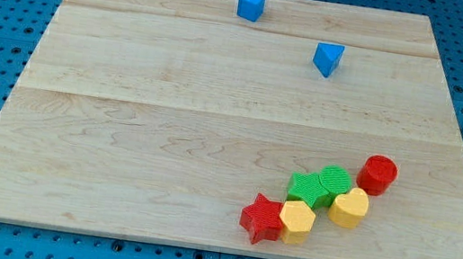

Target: Slide blue triangle slightly towards down

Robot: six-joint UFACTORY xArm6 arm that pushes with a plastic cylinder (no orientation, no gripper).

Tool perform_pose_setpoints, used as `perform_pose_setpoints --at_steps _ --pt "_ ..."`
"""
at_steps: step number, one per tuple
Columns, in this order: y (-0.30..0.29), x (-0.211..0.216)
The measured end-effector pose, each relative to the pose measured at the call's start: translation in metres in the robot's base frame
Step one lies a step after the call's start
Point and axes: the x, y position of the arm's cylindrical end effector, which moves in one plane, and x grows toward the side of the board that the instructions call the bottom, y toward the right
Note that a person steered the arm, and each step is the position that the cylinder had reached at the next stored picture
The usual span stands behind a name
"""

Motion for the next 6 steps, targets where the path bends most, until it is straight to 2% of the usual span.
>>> perform_pose_setpoints --at_steps 6 --pt "-0.005 -0.016"
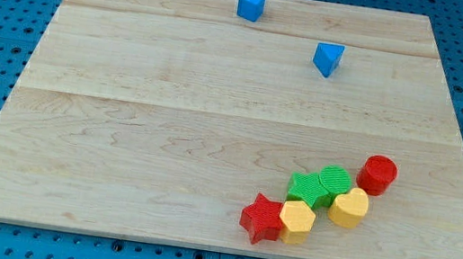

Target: Slide blue triangle slightly towards down

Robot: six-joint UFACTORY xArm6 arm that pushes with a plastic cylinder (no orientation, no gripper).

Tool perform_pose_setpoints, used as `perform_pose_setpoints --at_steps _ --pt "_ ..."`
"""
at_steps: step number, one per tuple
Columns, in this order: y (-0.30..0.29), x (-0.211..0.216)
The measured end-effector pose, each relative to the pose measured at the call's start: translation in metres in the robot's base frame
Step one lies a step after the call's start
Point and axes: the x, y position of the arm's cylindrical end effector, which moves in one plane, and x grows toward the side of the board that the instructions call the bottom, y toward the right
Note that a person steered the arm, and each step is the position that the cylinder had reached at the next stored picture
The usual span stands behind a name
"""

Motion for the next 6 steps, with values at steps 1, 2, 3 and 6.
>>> perform_pose_setpoints --at_steps 1,2,3,6 --pt "-0.001 0.002" --pt "-0.051 0.007" --pt "-0.129 -0.019" --pt "-0.267 -0.060"
